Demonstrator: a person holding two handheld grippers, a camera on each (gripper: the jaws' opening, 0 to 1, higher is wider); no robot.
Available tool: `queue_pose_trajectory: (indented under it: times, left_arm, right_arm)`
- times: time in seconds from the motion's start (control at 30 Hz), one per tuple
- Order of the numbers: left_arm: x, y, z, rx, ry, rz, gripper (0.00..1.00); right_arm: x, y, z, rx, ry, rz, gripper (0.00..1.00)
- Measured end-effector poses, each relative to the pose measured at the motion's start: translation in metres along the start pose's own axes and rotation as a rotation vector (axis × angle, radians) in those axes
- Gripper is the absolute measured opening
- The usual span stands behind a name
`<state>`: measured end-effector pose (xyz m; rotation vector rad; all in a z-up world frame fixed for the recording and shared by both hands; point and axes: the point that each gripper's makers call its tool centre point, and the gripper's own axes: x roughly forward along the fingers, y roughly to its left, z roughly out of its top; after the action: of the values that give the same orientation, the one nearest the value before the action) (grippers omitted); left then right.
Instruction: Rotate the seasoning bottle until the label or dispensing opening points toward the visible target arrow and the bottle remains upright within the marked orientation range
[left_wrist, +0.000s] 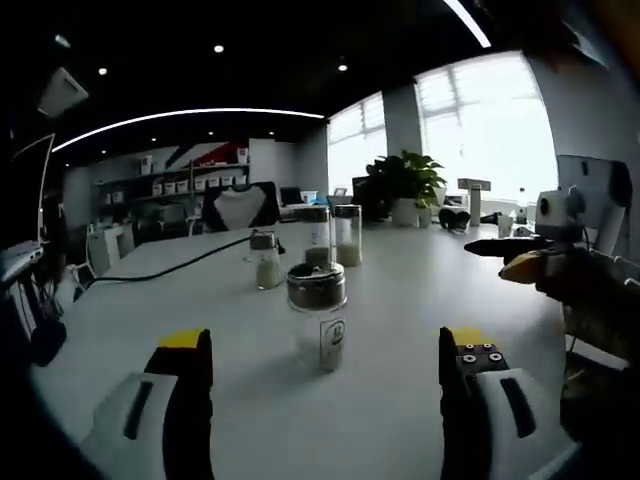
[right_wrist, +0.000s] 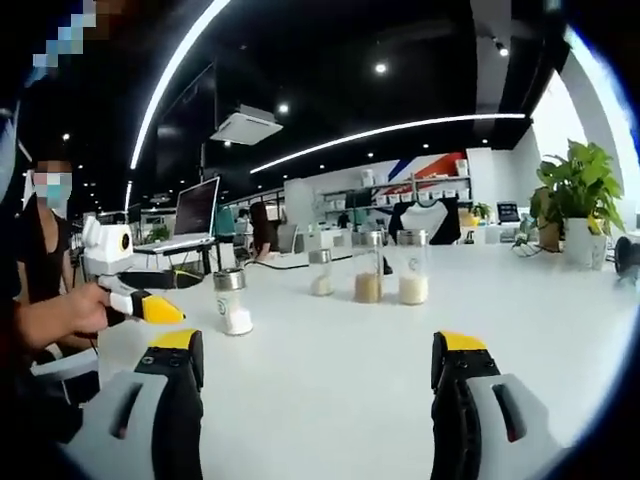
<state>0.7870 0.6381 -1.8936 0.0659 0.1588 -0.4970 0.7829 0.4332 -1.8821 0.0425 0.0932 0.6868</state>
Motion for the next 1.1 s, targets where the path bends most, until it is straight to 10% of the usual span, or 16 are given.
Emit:
queue_pose_trajectory:
  times: [1.1]
  left_arm:
    - [0.000, -0.001, 0.003, -0.011, -0.002, 0.001, 1.00]
  right_arm:
    - [0.111, 0.012, 0.021, -0.134, 0.033, 0.153, 0.83]
